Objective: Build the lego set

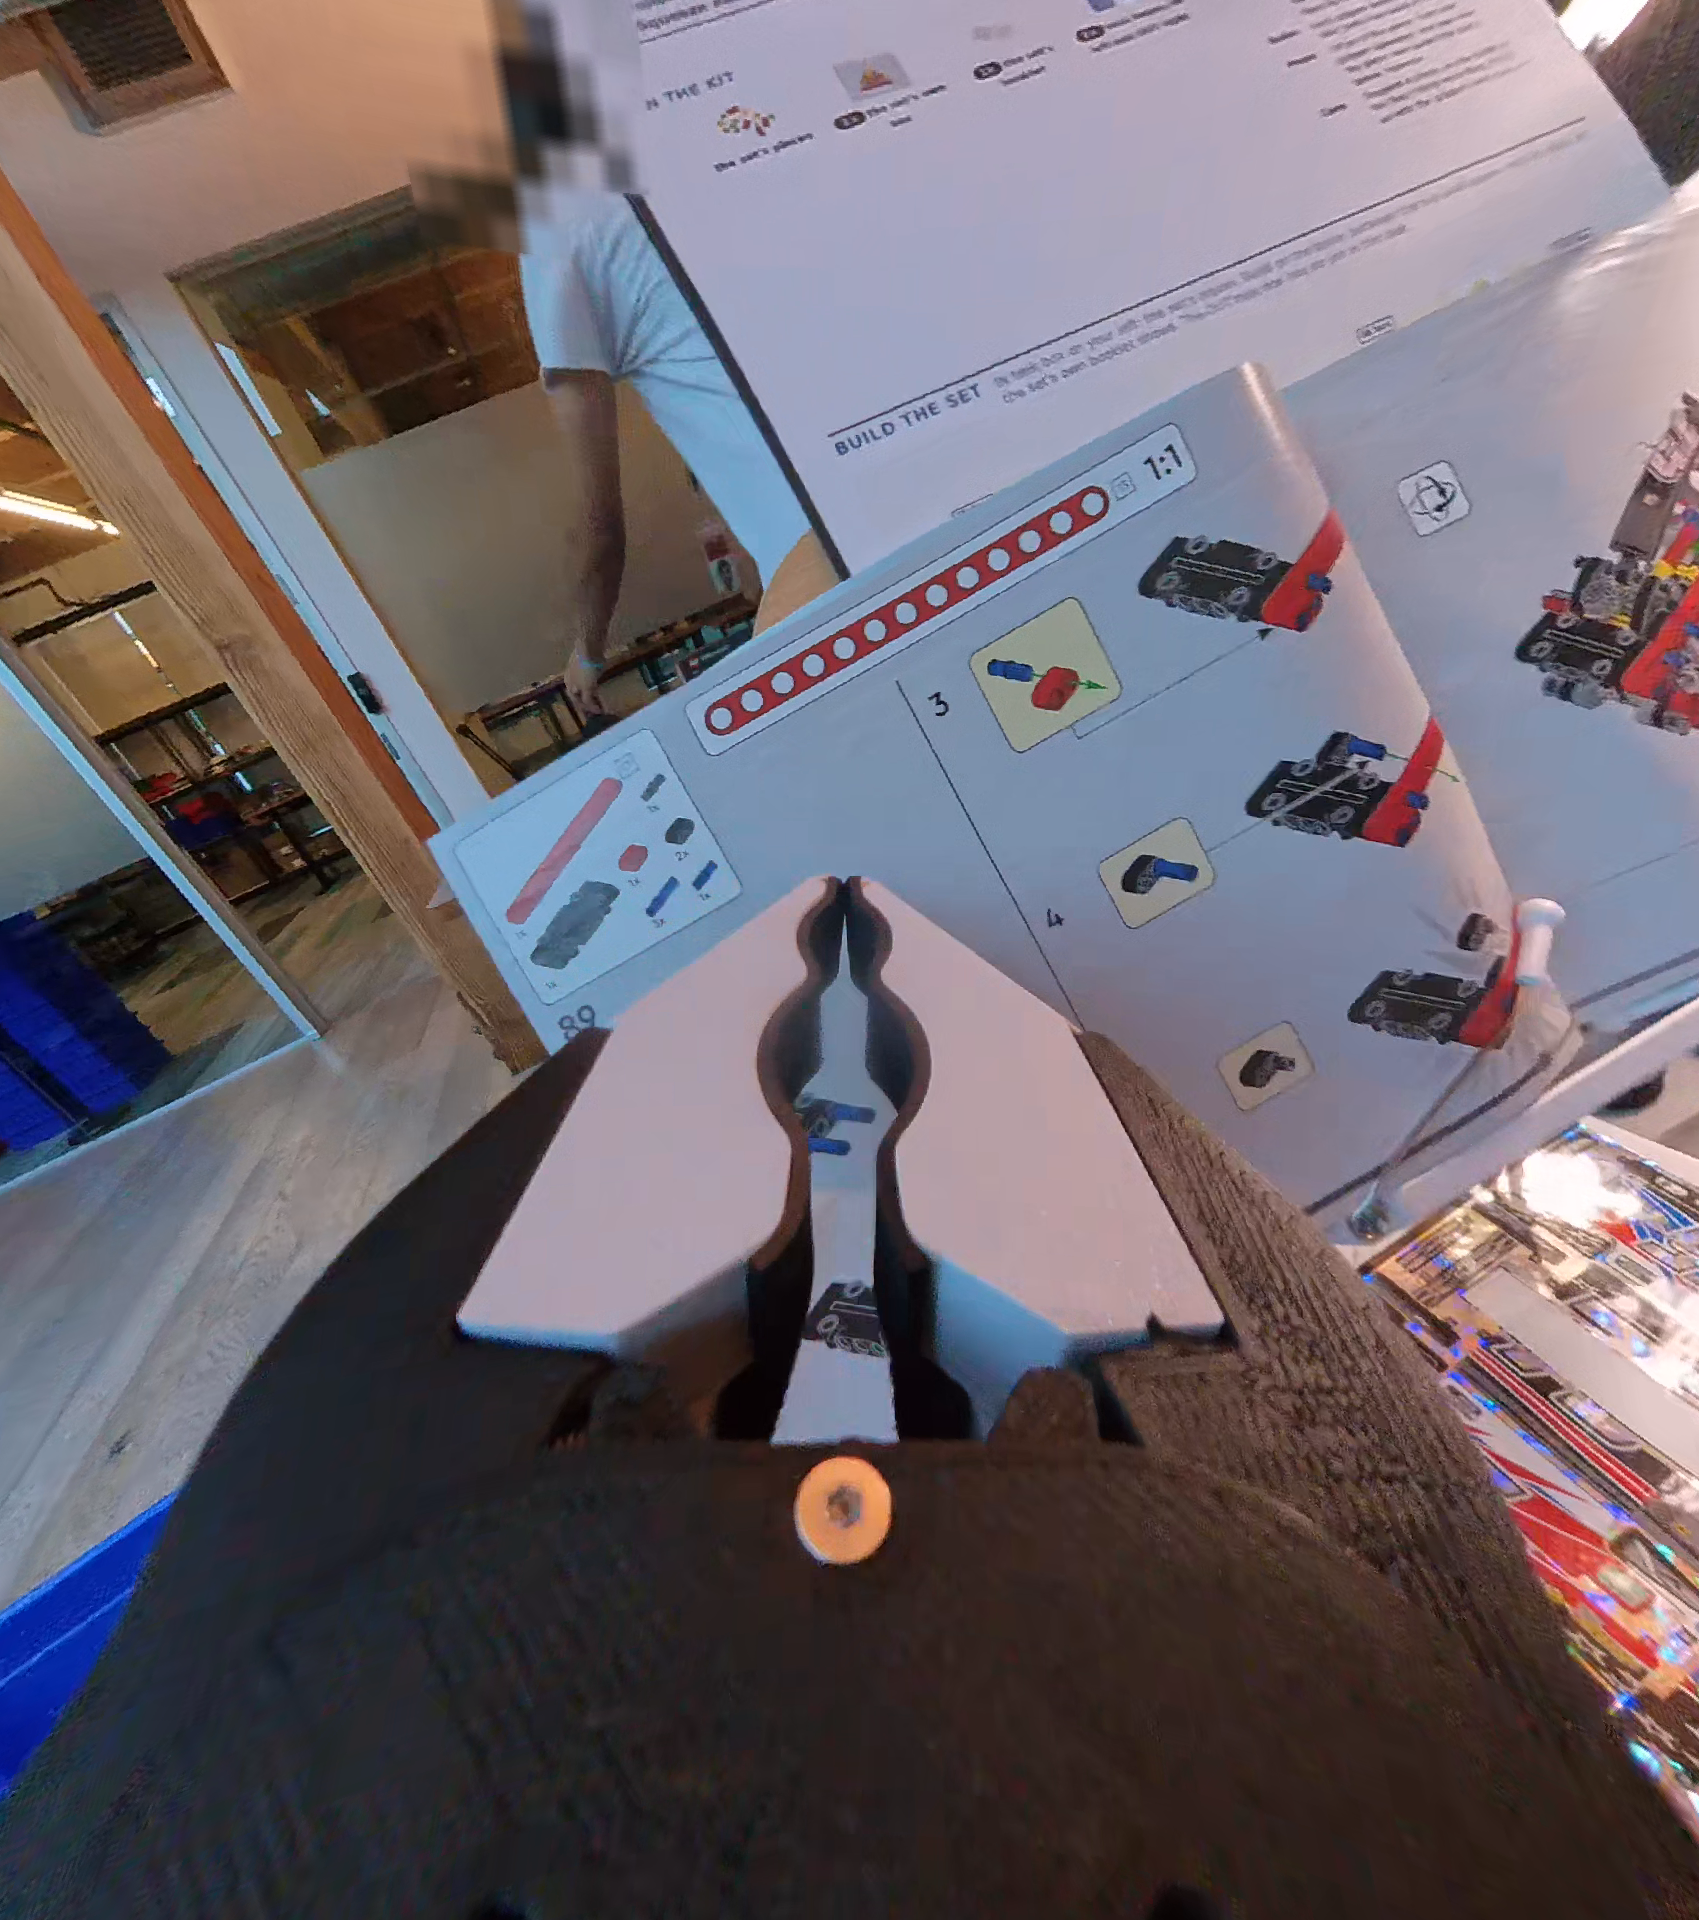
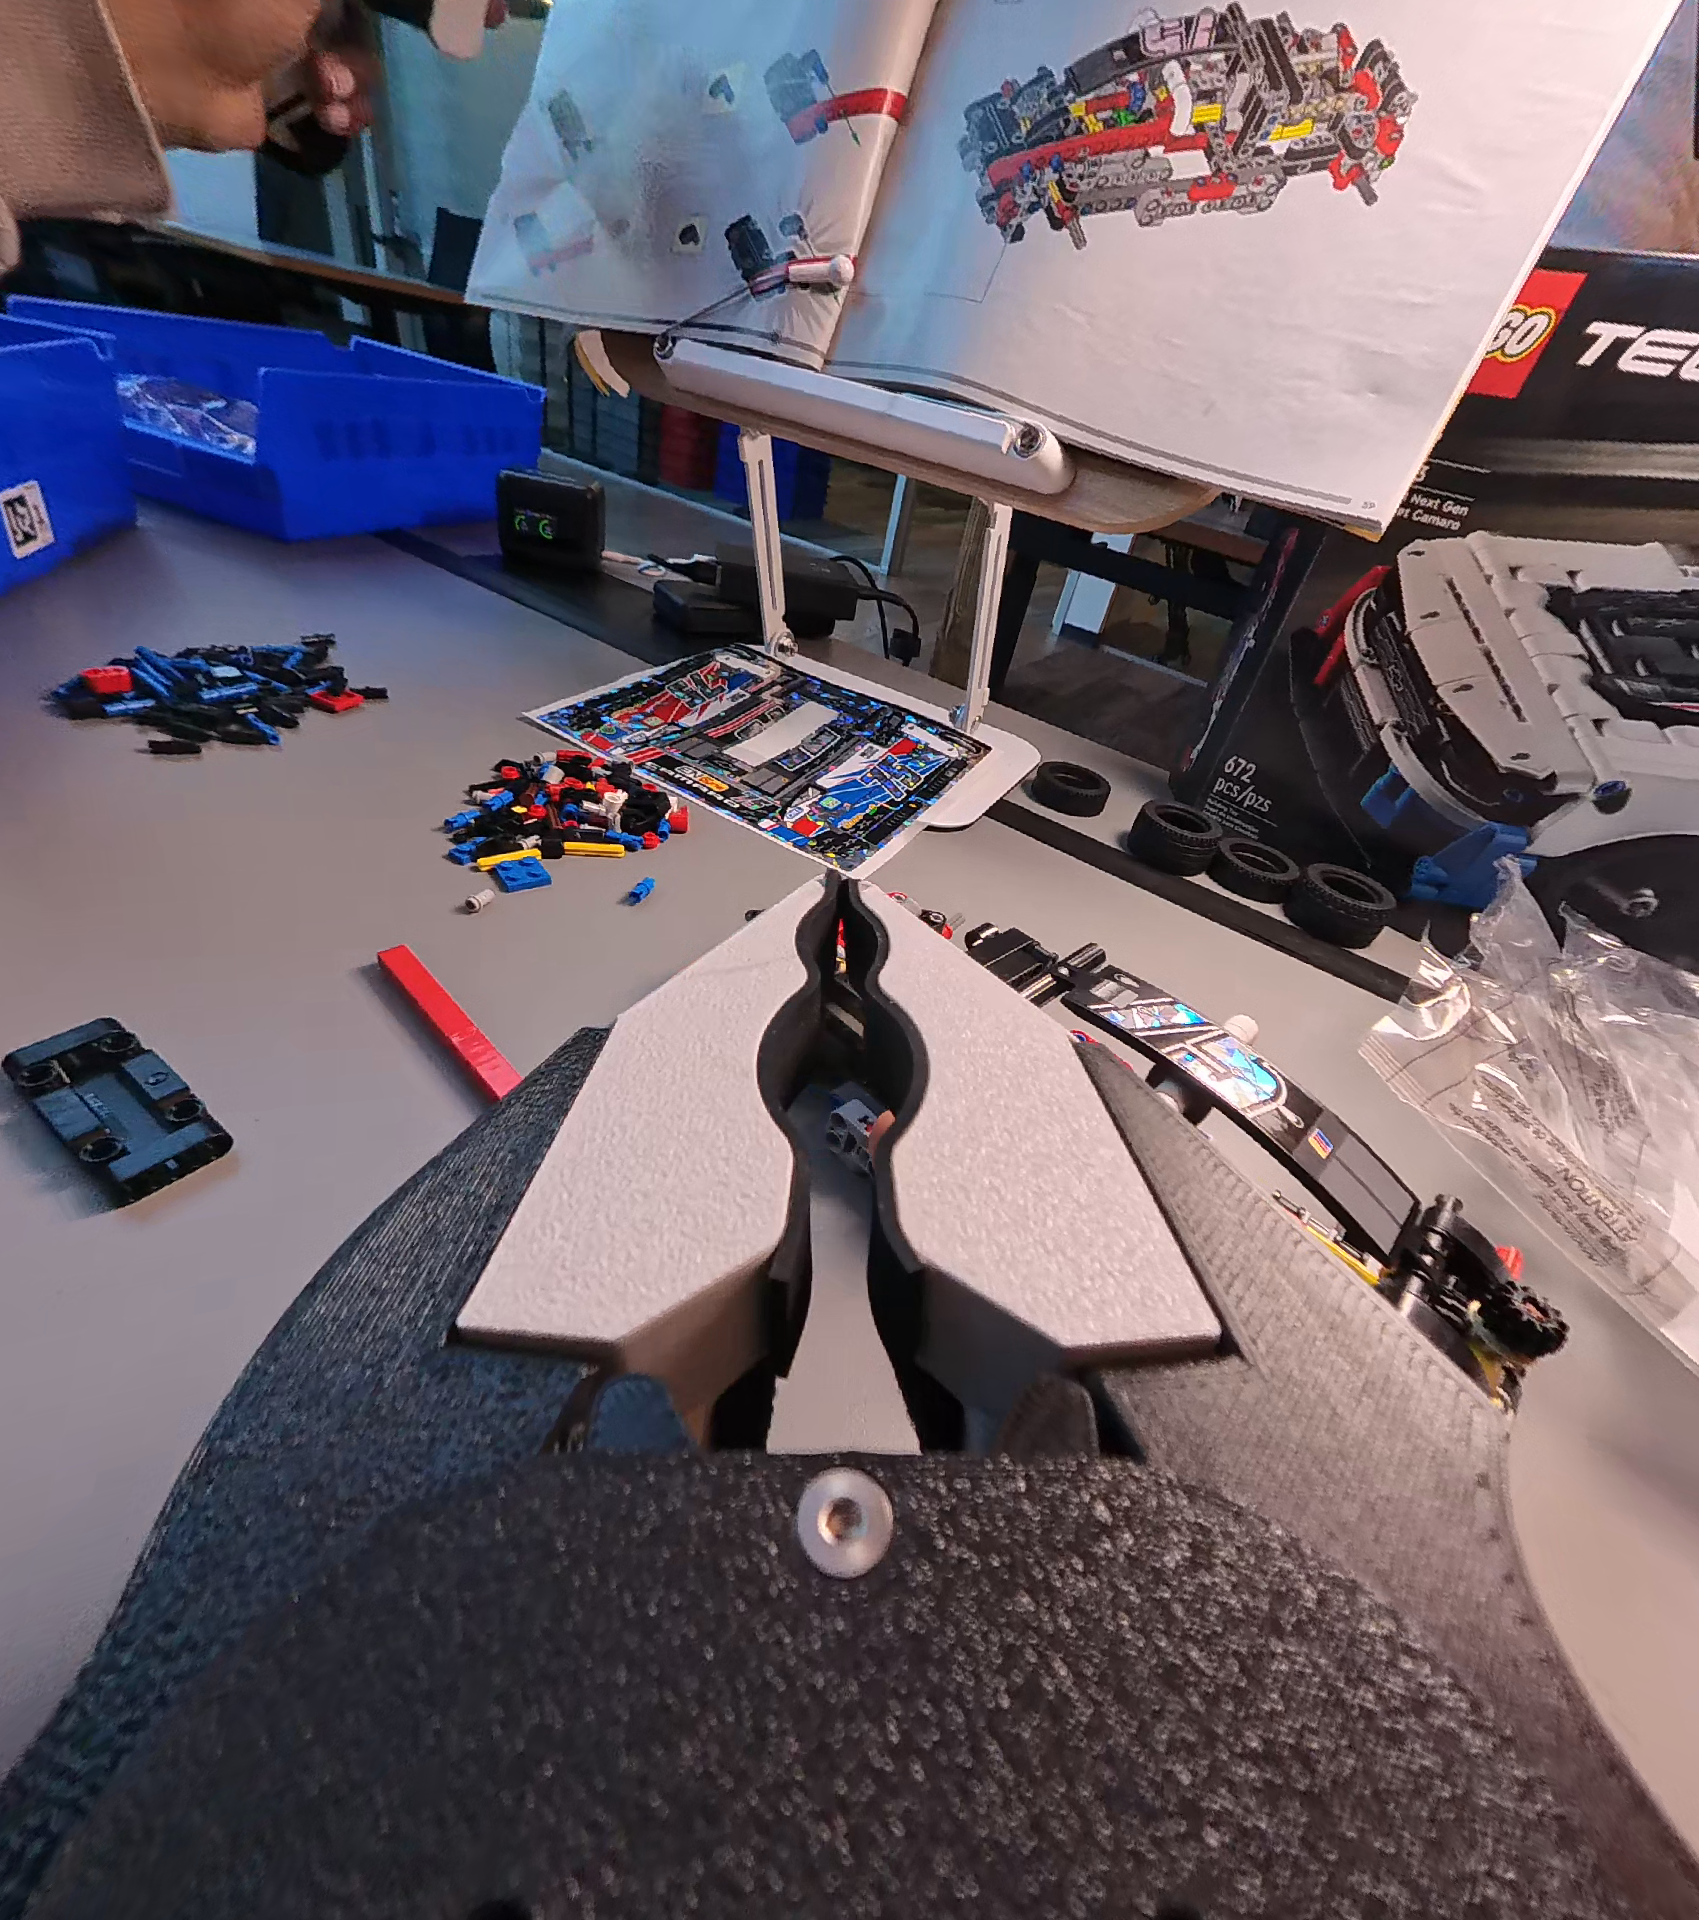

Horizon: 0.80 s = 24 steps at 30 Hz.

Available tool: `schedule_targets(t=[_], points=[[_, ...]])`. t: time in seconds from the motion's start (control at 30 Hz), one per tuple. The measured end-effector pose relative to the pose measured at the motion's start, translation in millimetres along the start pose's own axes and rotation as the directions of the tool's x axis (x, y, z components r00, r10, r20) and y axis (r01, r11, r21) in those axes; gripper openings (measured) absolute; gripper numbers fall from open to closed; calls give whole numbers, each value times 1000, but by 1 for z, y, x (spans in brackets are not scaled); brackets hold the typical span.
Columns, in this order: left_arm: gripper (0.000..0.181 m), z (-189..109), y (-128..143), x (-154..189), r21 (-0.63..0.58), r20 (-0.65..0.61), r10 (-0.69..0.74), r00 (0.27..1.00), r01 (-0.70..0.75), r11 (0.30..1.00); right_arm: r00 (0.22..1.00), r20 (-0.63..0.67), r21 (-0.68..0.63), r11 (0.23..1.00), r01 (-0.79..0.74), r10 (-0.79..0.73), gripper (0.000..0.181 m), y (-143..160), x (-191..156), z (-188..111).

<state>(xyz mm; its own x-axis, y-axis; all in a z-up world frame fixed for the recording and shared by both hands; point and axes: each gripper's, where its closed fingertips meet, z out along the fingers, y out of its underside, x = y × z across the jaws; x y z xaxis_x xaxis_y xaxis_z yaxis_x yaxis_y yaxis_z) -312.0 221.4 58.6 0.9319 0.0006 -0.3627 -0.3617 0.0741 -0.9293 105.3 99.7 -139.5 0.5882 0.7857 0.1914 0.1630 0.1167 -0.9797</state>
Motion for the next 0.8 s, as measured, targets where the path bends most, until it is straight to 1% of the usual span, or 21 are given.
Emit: schedule_targets(t=[0.1,0.17,0.2,0.27,0.3,0.33,0.4,0.47,0.53,0.63,0.8], points=[[0,-20,-2,35,-14,-134,26,991,-28,1000,1000,4,4,1000,-3,3,0,-1,-1,-1],[0,-40,3,67,-58,-275,43,960,-61,996,1000,9,7,1000,-6,6,0,-2,-2,-1],[0,-54,11,86,-96,-362,45,931,-85,992,1000,12,8,1000,-4,4,0,-3,-3,-2],[5,-87,42,123,-224,-546,27,838,-177,958,1000,19,10,1000,3,-3,0,-4,-5,-2],[11,-106,63,138,-292,-625,8,781,-243,925,1000,23,9,1000,6,-6,0,-4,-6,-3],[17,-126,87,149,-362,-692,-23,721,-320,876,1000,27,6,1000,7,-7,0,-4,-7,-3],[30,-166,136,158,-464,-784,-90,614,-483,743,999,36,0,1000,5,-5,0,-3,-9,-2],[31,-195,172,156,-483,-836,-125,535,-607,631,999,46,-4,1000,8,-8,0,-2,-12,-1],[32,-220,195,156,-492,-862,-191,470,-680,544,998,53,-7,1000,18,-18,0,-2,-14,0],[29,-242,213,160,-476,-879,-264,396,-749,462,998,49,-18,999,37,-36,0,0,-15,0],[25,-251,230,165,-424,-902,-261,343,-816,392,999,35,-25,999,42,-41,0,1,-13,0]])
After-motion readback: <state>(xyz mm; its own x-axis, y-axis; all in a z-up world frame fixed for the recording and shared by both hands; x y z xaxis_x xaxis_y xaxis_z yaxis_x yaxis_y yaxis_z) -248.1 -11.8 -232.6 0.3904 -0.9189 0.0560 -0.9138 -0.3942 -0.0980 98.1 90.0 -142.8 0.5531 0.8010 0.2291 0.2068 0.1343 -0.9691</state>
